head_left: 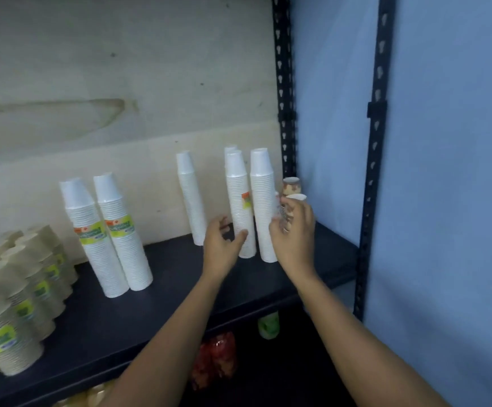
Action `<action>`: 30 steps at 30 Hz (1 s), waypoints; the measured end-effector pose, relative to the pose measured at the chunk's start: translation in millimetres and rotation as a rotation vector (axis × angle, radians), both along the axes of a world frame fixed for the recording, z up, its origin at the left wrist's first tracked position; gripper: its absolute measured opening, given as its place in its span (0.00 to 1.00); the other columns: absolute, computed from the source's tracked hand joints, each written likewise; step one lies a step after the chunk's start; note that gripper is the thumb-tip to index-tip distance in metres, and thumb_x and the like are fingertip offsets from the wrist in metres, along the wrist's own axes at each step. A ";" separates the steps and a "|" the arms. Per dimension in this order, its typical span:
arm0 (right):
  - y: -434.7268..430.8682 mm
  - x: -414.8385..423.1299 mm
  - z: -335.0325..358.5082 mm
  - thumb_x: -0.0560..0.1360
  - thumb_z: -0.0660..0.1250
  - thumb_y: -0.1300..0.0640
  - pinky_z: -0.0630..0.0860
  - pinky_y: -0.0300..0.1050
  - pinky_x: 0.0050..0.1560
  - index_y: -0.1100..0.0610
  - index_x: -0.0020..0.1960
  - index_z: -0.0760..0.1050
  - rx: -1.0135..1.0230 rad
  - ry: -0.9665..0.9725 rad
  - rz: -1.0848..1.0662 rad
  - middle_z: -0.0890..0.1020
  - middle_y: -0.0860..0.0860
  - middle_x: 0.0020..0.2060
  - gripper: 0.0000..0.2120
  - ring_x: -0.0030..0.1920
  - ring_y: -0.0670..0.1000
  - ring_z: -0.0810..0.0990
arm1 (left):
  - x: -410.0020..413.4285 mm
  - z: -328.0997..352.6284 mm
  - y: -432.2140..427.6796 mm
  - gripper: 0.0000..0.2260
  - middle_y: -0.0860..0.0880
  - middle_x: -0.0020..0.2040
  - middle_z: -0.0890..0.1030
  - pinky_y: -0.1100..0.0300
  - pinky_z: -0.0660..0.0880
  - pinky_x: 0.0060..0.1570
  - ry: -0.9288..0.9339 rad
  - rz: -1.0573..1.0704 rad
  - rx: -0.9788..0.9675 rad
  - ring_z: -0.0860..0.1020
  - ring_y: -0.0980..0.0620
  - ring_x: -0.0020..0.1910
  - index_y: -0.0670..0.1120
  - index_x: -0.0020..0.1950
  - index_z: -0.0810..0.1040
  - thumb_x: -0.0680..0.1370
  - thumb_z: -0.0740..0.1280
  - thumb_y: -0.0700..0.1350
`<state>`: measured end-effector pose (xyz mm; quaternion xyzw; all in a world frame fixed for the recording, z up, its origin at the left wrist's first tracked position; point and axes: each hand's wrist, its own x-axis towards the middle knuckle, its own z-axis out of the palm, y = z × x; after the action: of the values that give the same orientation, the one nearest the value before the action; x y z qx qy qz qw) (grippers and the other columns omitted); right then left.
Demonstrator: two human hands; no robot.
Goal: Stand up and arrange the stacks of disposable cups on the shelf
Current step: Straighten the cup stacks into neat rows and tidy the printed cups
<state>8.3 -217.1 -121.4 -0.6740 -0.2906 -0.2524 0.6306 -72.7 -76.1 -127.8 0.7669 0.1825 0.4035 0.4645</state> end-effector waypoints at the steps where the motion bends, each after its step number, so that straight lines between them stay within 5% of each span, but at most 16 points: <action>1: 1.7 1.7 -2.2 0.74 0.67 0.55 0.75 0.57 0.65 0.52 0.69 0.72 -0.015 0.038 0.019 0.73 0.47 0.64 0.23 0.67 0.50 0.72 | 4.2 -3.8 -0.7 0.27 0.53 0.64 0.79 0.69 0.73 0.55 0.009 -0.002 0.012 0.78 0.57 0.62 0.48 0.72 0.72 0.75 0.77 0.47; 6: 7.6 7.0 -13.6 0.76 0.69 0.53 0.73 0.46 0.69 0.48 0.79 0.60 -0.155 0.177 0.177 0.72 0.48 0.72 0.34 0.70 0.46 0.73 | 21.8 -15.0 -5.7 0.28 0.60 0.59 0.78 0.75 0.73 0.52 -0.037 0.014 -0.011 0.76 0.72 0.55 0.50 0.70 0.72 0.74 0.79 0.47; 11: 9.6 8.7 -19.8 0.77 0.67 0.52 0.74 0.43 0.59 0.46 0.77 0.62 -0.284 0.283 0.322 0.76 0.44 0.66 0.30 0.64 0.46 0.77 | 37.2 -25.6 3.6 0.30 0.51 0.63 0.78 0.54 0.77 0.61 -0.059 0.098 0.010 0.78 0.56 0.59 0.49 0.71 0.73 0.72 0.79 0.51; 17: 5.7 11.2 -22.3 0.78 0.67 0.59 0.68 0.26 0.42 0.52 0.74 0.66 -0.332 0.325 0.313 0.77 0.45 0.59 0.26 0.56 0.46 0.77 | 34.3 -27.0 5.5 0.28 0.50 0.62 0.79 0.51 0.79 0.62 -0.066 0.112 0.004 0.79 0.56 0.59 0.48 0.70 0.74 0.73 0.79 0.51; 24: 5.7 -1.2 -9.5 0.76 0.71 0.57 0.76 0.43 0.57 0.50 0.73 0.68 -0.269 0.277 0.357 0.78 0.44 0.61 0.27 0.59 0.44 0.78 | 0.9 0.1 -3.6 0.23 0.52 0.59 0.81 0.53 0.80 0.60 -0.135 0.133 -0.018 0.81 0.59 0.56 0.50 0.67 0.77 0.74 0.78 0.50; 30: 30.2 -45.9 15.5 0.75 0.74 0.54 0.76 0.42 0.50 0.50 0.71 0.67 -0.217 0.272 0.451 0.79 0.44 0.58 0.27 0.55 0.46 0.81 | -77.2 18.2 5.8 0.26 0.53 0.63 0.78 0.58 0.79 0.59 -0.177 0.273 0.041 0.79 0.59 0.58 0.50 0.71 0.73 0.75 0.76 0.49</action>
<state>-37.6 -186.9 -105.9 -0.6836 -0.3710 0.0195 0.6282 -149.8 -70.2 -109.6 0.7059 0.2351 0.5323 0.4039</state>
